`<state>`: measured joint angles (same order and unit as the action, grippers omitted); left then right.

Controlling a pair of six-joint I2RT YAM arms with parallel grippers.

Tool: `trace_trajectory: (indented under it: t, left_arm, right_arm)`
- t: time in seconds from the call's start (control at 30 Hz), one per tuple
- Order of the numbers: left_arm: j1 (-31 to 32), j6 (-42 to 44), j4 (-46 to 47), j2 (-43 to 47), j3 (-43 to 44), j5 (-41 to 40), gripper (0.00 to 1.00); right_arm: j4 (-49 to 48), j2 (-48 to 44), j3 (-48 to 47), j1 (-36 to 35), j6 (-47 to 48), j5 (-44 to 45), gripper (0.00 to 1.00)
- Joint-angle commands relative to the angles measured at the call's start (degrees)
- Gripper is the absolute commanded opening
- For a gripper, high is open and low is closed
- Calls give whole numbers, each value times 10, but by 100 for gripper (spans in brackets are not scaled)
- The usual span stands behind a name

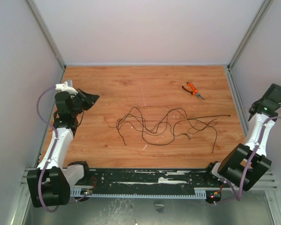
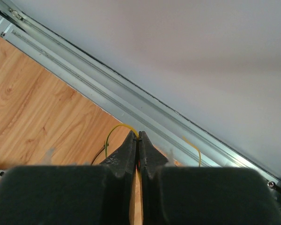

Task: Zip-tie the wires
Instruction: Straighten the cable at the center of the board.

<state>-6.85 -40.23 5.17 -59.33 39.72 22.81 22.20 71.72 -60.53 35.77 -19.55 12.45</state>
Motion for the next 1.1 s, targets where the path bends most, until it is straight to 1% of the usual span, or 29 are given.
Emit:
trace_trajectory:
  t: [0.0, 0.17, 0.3, 0.37, 0.5, 0.53, 0.6, 0.67, 0.73, 0.77, 0.83, 0.93, 1.07]
  left_arm:
    - [13, -10, 12, 22, -42, -15, 0]
    - [13, -18, 10, 22, -75, -41, 0]
    - [13, -41, 32, 22, -122, -45, 3]
    - [13, -56, 43, 41, -148, -48, 7]
    - [13, -67, 50, 52, -189, -62, 12]
    - [13, -67, 51, 52, -195, -66, 15]
    - [13, -70, 52, 52, -204, -73, 25]
    - [13, -71, 54, 52, -206, -79, 36]
    - [13, -69, 50, 51, -204, -87, 48]
    - [13, -67, 48, 51, -203, -89, 51]
    - [13, -65, 42, 51, -199, -98, 57]
    - [12, -59, 36, 53, -189, -108, 64]
    - [12, -26, 13, 52, -145, -125, 67]
  right_arm:
    - [-38, -3, 19, 7, -20, 12, 0]
    - [-50, 1, 37, 8, -17, -8, 0]
    - [-61, 9, 53, 7, -13, -23, 0]
    - [-67, 12, 63, 7, -15, -29, 5]
    - [-80, 18, 75, 7, -23, -53, 17]
    - [-79, 19, 73, 7, -25, -63, 22]
    - [-76, 21, 67, 7, -27, -84, 31]
    - [-74, 19, 60, 7, -26, -104, 43]
    - [-66, 15, 52, 6, -22, -121, 52]
    - [-63, 11, 48, 6, -20, -124, 56]
    - [-59, 2, 43, 6, -17, -134, 61]
    - [-58, -13, 39, 3, -18, -161, 64]
    - [-56, -28, 24, -23, -19, -188, 66]
